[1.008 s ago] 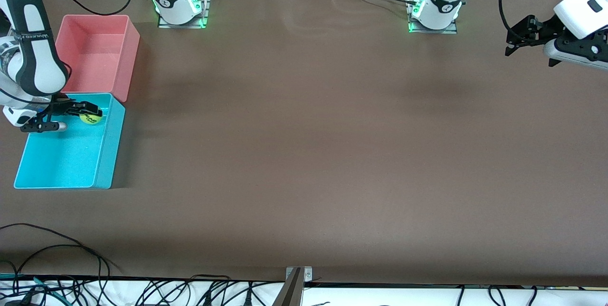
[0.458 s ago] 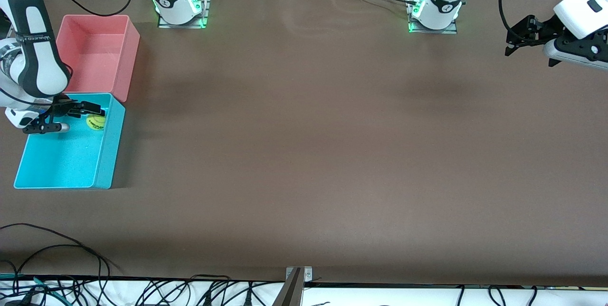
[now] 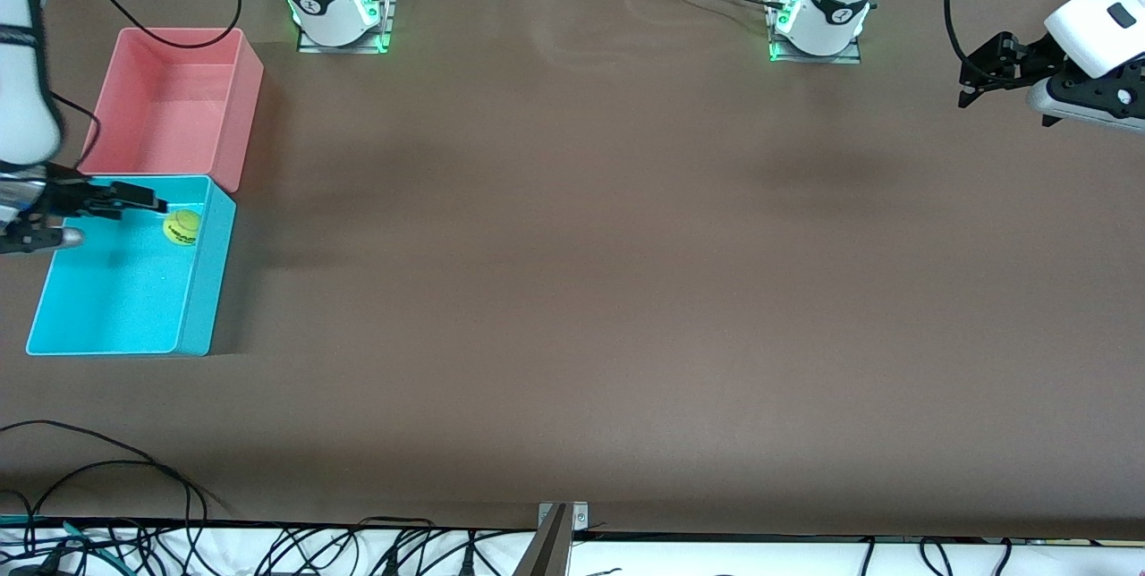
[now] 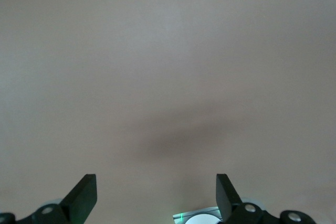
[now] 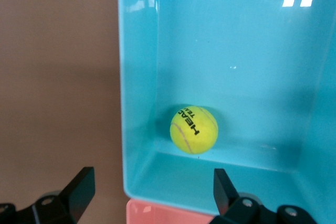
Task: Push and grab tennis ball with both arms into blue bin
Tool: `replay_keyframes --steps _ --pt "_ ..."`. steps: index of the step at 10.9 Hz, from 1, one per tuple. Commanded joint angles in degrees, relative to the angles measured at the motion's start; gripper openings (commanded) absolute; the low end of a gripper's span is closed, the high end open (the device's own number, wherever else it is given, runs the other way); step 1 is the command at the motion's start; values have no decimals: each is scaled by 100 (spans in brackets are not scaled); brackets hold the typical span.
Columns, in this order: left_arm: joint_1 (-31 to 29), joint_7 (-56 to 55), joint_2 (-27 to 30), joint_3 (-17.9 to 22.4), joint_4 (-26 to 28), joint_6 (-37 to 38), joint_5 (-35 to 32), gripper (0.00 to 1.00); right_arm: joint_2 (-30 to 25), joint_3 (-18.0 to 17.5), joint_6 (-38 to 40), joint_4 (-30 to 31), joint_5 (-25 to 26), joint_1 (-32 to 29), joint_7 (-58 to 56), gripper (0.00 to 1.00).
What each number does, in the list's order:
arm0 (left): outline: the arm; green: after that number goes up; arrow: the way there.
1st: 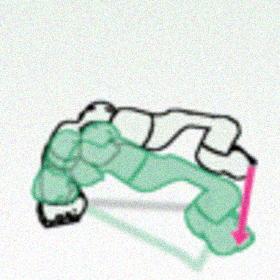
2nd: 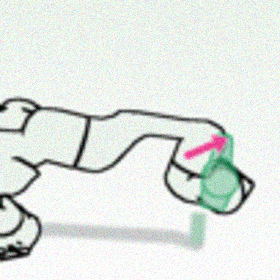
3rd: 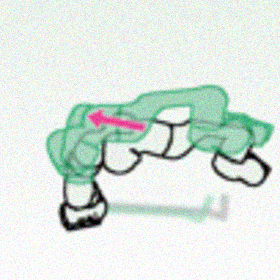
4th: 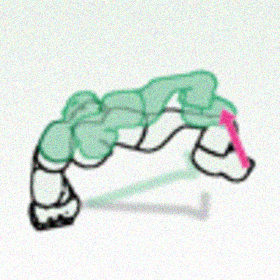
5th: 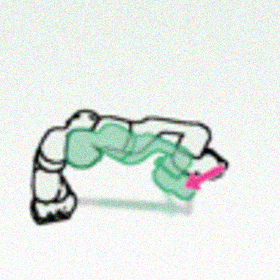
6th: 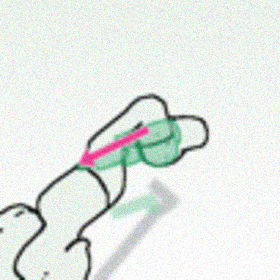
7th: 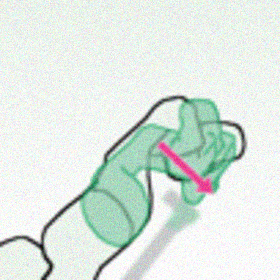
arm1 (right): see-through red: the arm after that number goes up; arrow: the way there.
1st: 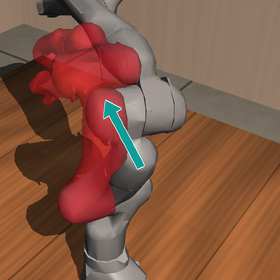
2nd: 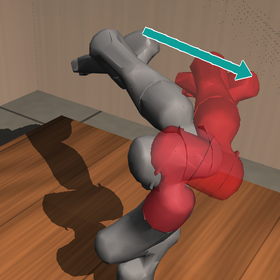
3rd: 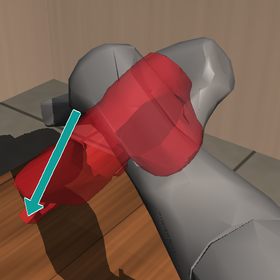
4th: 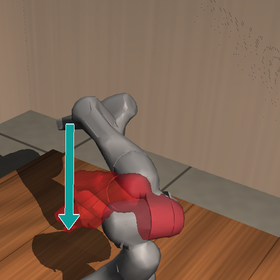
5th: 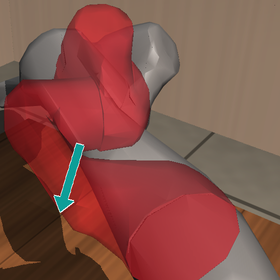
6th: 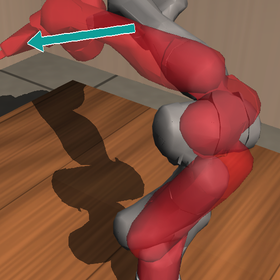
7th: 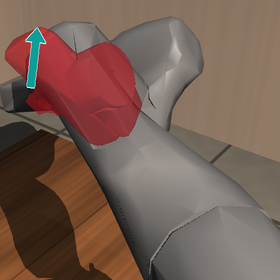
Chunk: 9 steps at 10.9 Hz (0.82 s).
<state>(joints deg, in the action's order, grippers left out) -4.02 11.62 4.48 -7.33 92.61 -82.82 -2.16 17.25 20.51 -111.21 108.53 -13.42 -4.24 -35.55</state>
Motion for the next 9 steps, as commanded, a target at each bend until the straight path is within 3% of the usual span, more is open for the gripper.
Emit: replay_keyframes --steps 1,4,6,9 --pt "42 25 -79 -5 -322 117 -118 100 -11 76 1467 -1286 365 20 608 100" --pt "41 -19 -88 12 -560 117 -21 100 -29 49 2478 -2306 401 177 1250 100" --pt "42 -72 -88 12 -560 117 -12 100 -186 -20 2753 -2607 944 414 1961 100" --pt "33 -72 -88 12 -560 117 -12 100 -879 -1177 2754 -2258 1192 -49 2622 100"
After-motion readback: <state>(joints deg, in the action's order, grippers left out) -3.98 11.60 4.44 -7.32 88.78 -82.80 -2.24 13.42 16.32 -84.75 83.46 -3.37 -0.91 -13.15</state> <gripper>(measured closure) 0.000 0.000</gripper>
